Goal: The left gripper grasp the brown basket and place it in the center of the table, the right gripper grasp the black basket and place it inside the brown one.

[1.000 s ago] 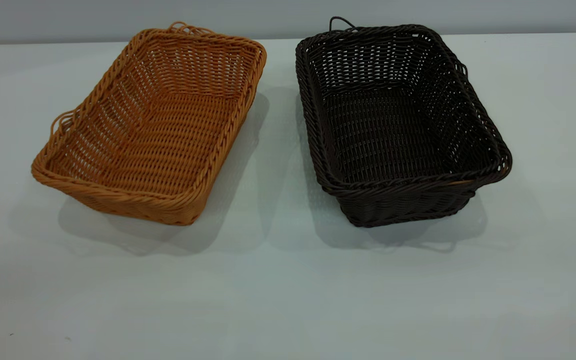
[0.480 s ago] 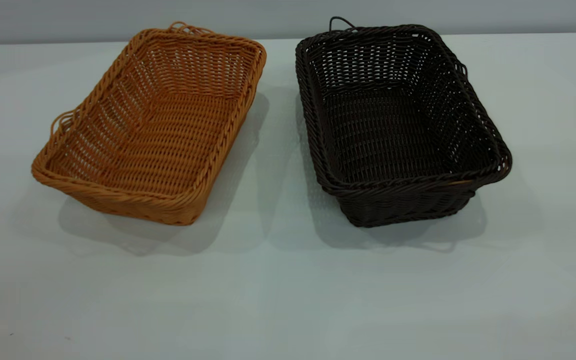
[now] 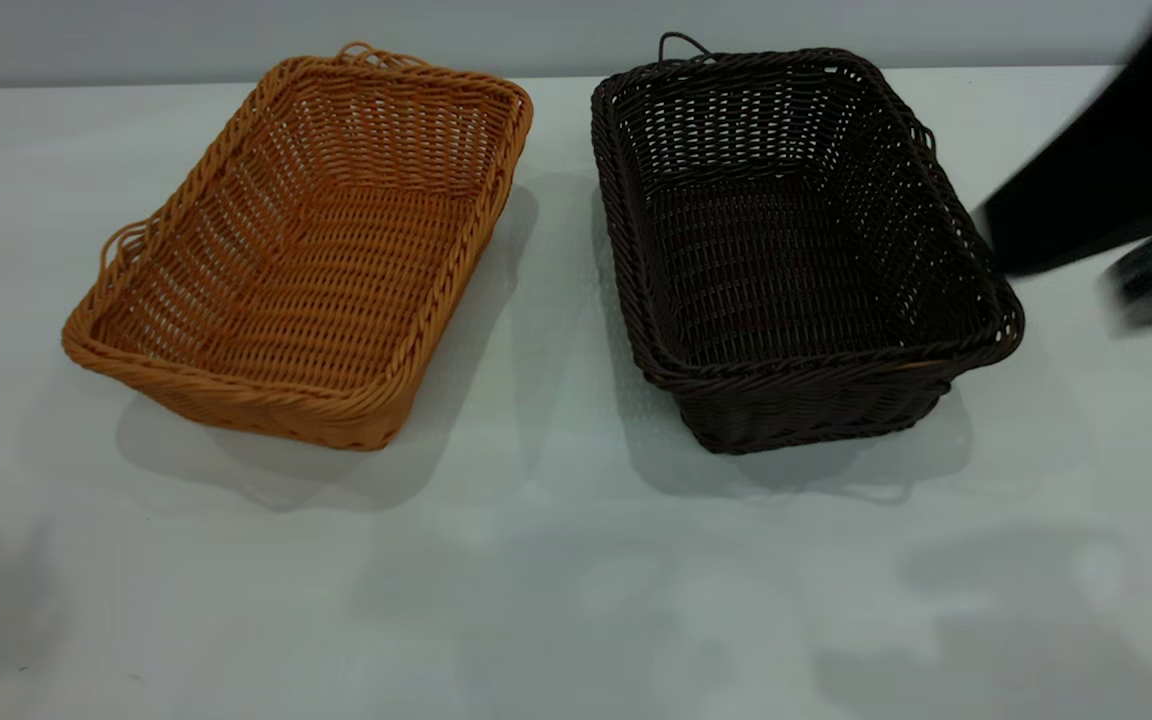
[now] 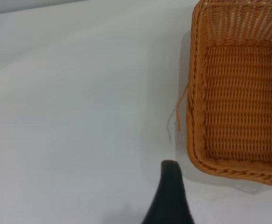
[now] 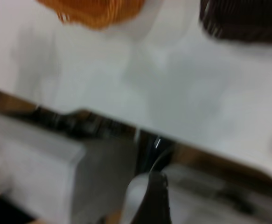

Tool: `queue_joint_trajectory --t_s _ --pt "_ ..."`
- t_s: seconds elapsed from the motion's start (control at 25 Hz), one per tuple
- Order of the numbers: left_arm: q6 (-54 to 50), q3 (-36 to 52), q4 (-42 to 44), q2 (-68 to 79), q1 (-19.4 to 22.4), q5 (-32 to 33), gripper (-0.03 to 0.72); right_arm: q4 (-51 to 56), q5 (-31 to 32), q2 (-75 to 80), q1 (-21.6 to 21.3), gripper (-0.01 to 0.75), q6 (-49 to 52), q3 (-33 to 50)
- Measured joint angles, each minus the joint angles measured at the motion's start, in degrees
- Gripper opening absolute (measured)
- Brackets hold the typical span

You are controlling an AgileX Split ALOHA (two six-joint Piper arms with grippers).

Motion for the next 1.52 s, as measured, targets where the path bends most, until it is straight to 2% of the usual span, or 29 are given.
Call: queue_joint_trajectory --t_s 0.16,0.28,0.4,0.52,0.72,0.92,1.12,1.24,1.36,1.52 --pt "0.14 -3.81 0.0 7.74 0.0 -0.86 0.554 6.18 -0.25 13.35 4.04 0.61 3.3 -4.85" --pt "0.26 -5.63 0.0 11.48 0.0 -1.04 0.554 19.2 -2.62 21.59 4.46 0.596 4.72 -6.5" --pt "0.36 -6.51 -0.01 13.85 0.0 -1.43 0.554 35.18 -2.3 29.09 4.46 0.582 4.84 -6.59" --pt "0.36 -6.71 -0.01 14.87 0.0 -2.3 0.554 41.65 -1.24 35.15 4.46 0.577 7.19 -7.98" --pt "0.36 -6.77 -0.12 15.4 0.0 -4.24 0.554 42.8 -4.18 41.31 4.46 0.575 14.37 -11.21" --pt "0.36 -6.77 -0.12 15.77 0.0 -5.96 0.554 43.24 -13.59 42.93 4.81 0.575 21.47 -15.19" --pt "-0.8 -7.32 -0.44 19.48 0.0 -6.82 0.554 43.58 -23.4 44.2 8.1 0.575 28.48 -17.92" --pt "-1.38 -9.6 -1.25 24.75 0.0 -5.91 0.554 43.7 -27.43 46.31 10.08 0.575 32.55 -18.95" --pt "-0.45 -13.45 -2.61 31.01 0.0 -4.92 0.554 43.81 -30.72 48.46 10.29 0.575 34.69 -19.55" --pt "2.82 -19.9 -6.34 41.24 -0.43 -4.57 0.554 44.04 -31.7 49.67 10.29 0.575 35.54 -20.53"
